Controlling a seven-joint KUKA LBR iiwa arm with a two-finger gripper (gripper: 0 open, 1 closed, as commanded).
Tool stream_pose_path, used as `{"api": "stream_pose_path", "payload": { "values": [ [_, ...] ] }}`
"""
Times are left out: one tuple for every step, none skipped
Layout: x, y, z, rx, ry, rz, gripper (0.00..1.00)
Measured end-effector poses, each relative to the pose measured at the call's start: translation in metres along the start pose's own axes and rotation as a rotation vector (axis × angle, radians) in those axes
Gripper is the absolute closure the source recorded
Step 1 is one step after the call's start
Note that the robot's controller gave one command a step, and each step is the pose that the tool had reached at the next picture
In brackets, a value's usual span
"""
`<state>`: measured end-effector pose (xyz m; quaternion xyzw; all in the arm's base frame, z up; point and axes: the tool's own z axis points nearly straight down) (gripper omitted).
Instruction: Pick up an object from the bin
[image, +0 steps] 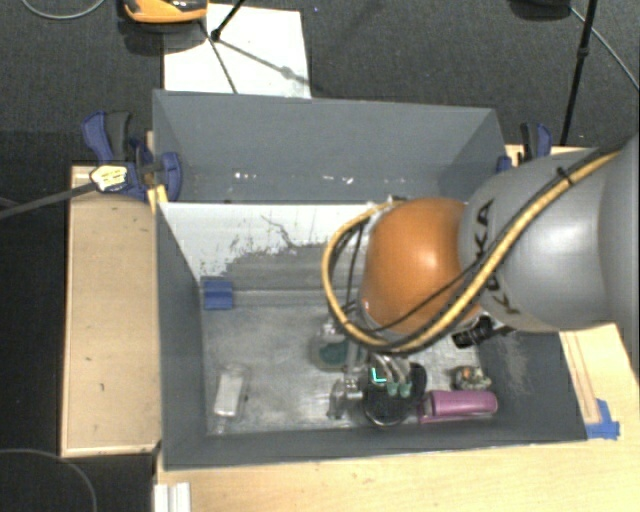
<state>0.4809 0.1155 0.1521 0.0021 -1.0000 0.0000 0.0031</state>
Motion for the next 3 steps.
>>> {"api": "stream_pose_path", "payload": {
  "values": [
    [-0.051,-0.064,0.080,-0.003,-0.010,0.242,0.00],
    [-0.053,-0.063,0.077,-0.005,-0.018,0.248,1.00],
    [-0.062,-0.040,-0.085,-0.002,-0.016,0.007,1.00]
  ]
}}
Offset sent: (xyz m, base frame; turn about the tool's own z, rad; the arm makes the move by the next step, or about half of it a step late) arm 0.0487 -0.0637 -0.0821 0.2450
